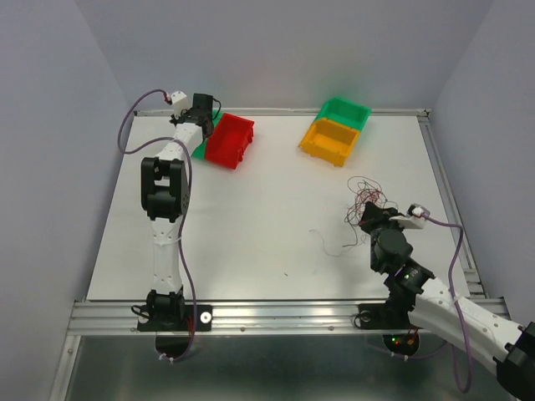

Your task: Untangle the cables

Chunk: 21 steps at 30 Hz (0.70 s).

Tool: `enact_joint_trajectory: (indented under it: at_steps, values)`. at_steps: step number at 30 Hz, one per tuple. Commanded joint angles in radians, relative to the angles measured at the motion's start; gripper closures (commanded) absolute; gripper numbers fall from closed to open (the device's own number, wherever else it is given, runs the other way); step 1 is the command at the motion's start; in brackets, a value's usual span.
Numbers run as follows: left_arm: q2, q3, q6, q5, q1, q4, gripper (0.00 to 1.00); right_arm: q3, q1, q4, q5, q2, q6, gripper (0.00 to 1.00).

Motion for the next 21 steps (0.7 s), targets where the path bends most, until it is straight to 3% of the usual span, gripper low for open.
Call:
enact_joint_trajectory:
  at_steps: [1,7,11,13,14,16,21]
  values:
    - [-0.014,0.009,0.010,-0.018,-0.036,0.052,1.00,-0.012,-0.003,0.055,0.003,0.002,0.010,0.99]
    - [-0.035,-0.035,0.059,-0.010,-0.050,0.107,1.00,-0.013,-0.003,0.056,-0.005,-0.002,0.009,0.99]
    - [-0.061,-0.078,0.128,0.023,-0.047,0.157,0.94,-0.015,-0.002,0.055,-0.002,-0.010,0.004,1.00]
    - [-0.070,-0.095,0.157,0.033,-0.048,0.168,0.87,-0.019,-0.003,0.056,-0.003,-0.016,0.003,1.00]
    - [-0.084,-0.101,0.172,0.010,-0.049,0.168,0.67,-0.019,-0.003,0.056,-0.005,-0.020,0.001,1.00]
    - [-0.109,-0.156,0.189,-0.016,-0.049,0.197,0.53,-0.023,-0.003,0.056,-0.008,-0.028,-0.002,0.99]
    - [-0.205,-0.273,0.247,0.029,-0.039,0.308,0.48,-0.024,-0.003,0.055,-0.016,-0.037,-0.004,0.99]
